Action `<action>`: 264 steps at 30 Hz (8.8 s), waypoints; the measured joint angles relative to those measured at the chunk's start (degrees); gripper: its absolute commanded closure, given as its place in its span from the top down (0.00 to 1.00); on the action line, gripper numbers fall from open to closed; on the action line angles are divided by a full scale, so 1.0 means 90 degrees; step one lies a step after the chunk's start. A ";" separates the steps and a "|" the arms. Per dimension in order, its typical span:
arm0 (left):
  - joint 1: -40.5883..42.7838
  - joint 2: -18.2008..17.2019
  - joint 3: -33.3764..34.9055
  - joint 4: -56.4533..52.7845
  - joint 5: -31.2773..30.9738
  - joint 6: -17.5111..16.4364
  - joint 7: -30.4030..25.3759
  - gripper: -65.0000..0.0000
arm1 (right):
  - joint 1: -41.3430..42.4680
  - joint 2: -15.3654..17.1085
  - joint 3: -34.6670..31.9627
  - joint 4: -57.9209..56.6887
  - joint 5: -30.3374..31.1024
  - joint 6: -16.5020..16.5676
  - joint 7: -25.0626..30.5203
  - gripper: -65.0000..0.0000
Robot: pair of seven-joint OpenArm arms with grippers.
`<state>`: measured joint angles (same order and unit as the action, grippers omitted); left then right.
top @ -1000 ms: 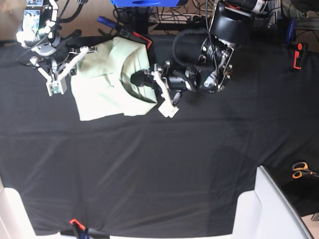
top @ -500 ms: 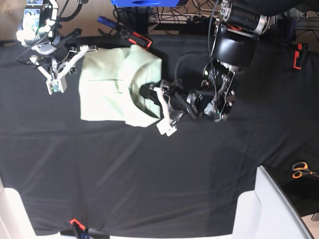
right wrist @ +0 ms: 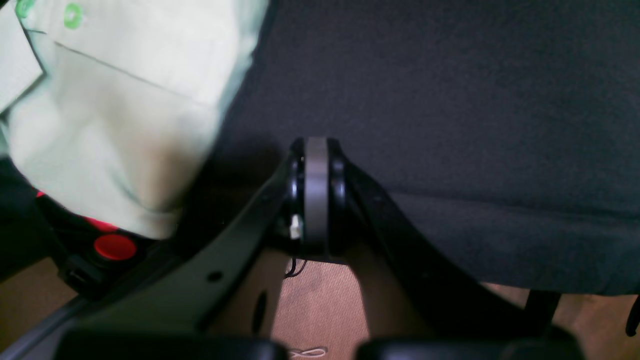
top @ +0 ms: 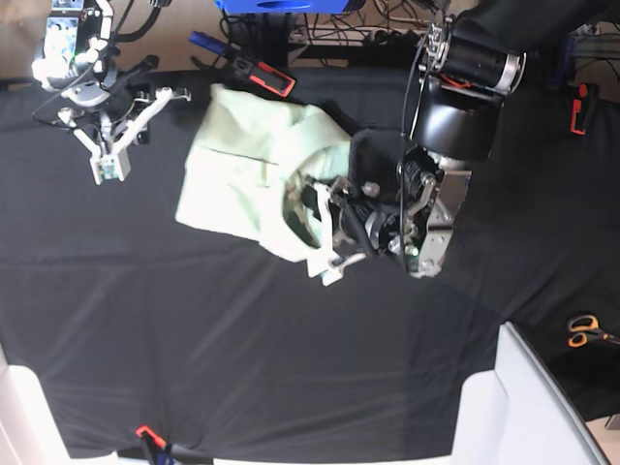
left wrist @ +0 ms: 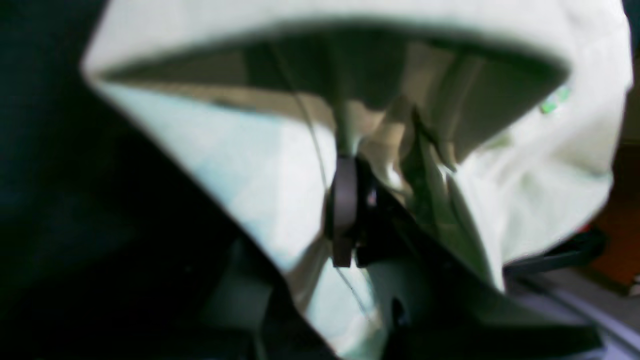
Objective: Fold the T-shirt properly
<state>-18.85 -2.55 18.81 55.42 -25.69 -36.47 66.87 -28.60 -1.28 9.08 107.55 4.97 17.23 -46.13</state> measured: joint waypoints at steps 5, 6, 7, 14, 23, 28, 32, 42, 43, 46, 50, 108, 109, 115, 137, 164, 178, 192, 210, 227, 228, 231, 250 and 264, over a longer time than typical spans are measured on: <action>-0.0364 0.0005 -0.0002 -0.0002 0.1052 0.0002 -0.0002 0.00 | 0.0000 0.0000 0.0000 0.0000 0.0002 0.0002 0.0000 0.00; -0.0415 0.0002 0.0000 -0.0002 0.1241 0.0005 -0.0007 0.00 | 0.0000 0.0000 0.0000 0.0000 0.0000 0.0000 0.0000 0.00; -0.0464 0.0017 0.0075 -0.0002 0.1413 0.0005 -0.0010 0.00 | 0.0000 0.0000 0.0000 0.0000 0.0002 0.0000 0.0000 0.00; -0.0673 0.0087 0.1532 0.0027 0.2047 0.0053 -0.0398 0.00 | -0.0002 0.0000 0.0000 0.0000 0.0000 0.0000 -0.0002 0.00; -0.0634 0.0571 0.1729 0.0024 0.3616 0.0049 -0.1137 0.00 | -0.0002 -0.0017 0.0000 0.0000 0.0000 0.0000 0.0000 0.00; -0.0634 0.0867 0.1744 -0.0015 0.4745 0.0024 -0.1673 0.00 | 0.0000 -0.0017 0.0000 0.0000 0.0000 0.0000 0.0000 0.00; -0.0656 0.1003 0.1744 -0.0036 0.5265 0.0019 -0.1977 0.00 | 0.0002 -0.0017 0.0000 0.0000 0.0000 0.0000 0.0000 0.00; -0.0869 0.1093 0.1744 -0.0600 0.6363 0.0022 -0.2997 0.00 | 0.0051 -0.0017 0.0000 0.0000 0.0002 0.0000 0.0000 0.00; -0.0918 0.1093 0.1741 -0.0699 0.6356 0.0022 -0.3113 0.00 | 0.0051 -0.0017 0.0000 0.0000 0.0000 0.0000 0.0000 0.00; -0.0933 0.1086 0.1715 -0.0821 0.6460 0.0024 -0.3453 0.00 | 0.0053 -0.0019 0.0000 0.0000 0.0002 0.0000 0.0002 0.00; -0.0920 0.1149 0.1719 -0.0828 0.6467 0.0024 -0.3750 0.00 | 0.0053 -0.0017 0.0000 0.0000 0.0000 0.0000 0.0000 0.00; 0.0602 0.1217 0.1333 0.3189 0.6346 -0.0396 -0.2157 0.00 | 0.0138 -0.0019 0.0000 -0.0007 0.0002 -0.0002 -0.0024 0.00; 0.0852 0.1195 0.1331 0.3220 0.6356 -0.0464 -0.2091 0.00 | 0.0134 -0.0019 0.0002 -0.0007 0.0002 -0.0002 -0.0024 0.00; 0.1700 0.1183 0.1018 0.3648 0.6331 -0.0454 -0.2098 0.00 | 0.0124 -0.0002 0.0000 -0.0007 0.0005 0.0000 -0.0041 0.00; 0.2963 0.0049 0.0789 0.3881 0.5527 -0.0435 -0.2074 0.00 | 0.0126 0.0019 0.0049 -0.0007 0.0000 0.0000 -0.0024 0.00; 0.2786 0.0070 0.0784 0.3582 0.5491 -0.0049 -0.2069 0.00 | 0.0238 0.0034 0.0017 -0.0010 0.0002 0.0002 -0.0049 0.00; 0.3920 -0.0355 -0.2108 0.5379 0.5489 -0.0073 -0.1812 0.00 | 0.0920 0.0034 0.0000 -0.0010 -0.0053 0.0629 -0.0039 0.00; 0.5119 -0.0427 -0.3293 0.4750 0.5447 -0.0066 -0.3643 0.00 | 0.1132 0.0231 -0.1054 -0.0937 0.0415 0.0991 0.0573 0.00; 0.6278 -0.0447 -0.3257 0.5224 0.4473 -0.0097 -0.4568 0.00 | 0.0155 0.0265 -0.1010 -0.1127 0.0413 0.1243 0.1729 0.00; 0.7878 -0.0447 -0.3262 0.3888 0.4532 -0.0046 -0.5304 0.00 | -0.2237 0.0301 0.0631 -0.1022 0.0447 0.0896 0.1044 0.00; 0.7701 -0.0452 -0.3259 0.3449 0.4527 -0.0046 -0.5294 0.00 | -0.2144 0.0277 0.0631 -0.1467 0.0474 0.0908 0.1144 0.00; 0.7016 -0.0435 -0.3269 0.2023 0.4490 -0.0002 -0.5323 0.00 | -0.1715 0.0226 0.0617 -0.2909 0.0440 0.0928 0.1411 0.00; 0.2841 -0.0389 -0.3271 -0.5540 0.4512 0.1341 -0.8779 0.00 | 0.2091 0.1156 -0.2594 -1.1344 0.0466 0.0899 0.6948 0.00; 0.2752 -0.0427 -0.3271 -0.5535 0.4515 0.1365 -0.8852 0.00 | 0.2157 0.1404 -0.2999 -1.1414 0.0505 0.0911 0.6958 0.00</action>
<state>5.91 -6.39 -10.63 5.61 14.94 -24.18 -12.80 -9.19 11.35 -17.91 4.82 9.52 25.43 16.49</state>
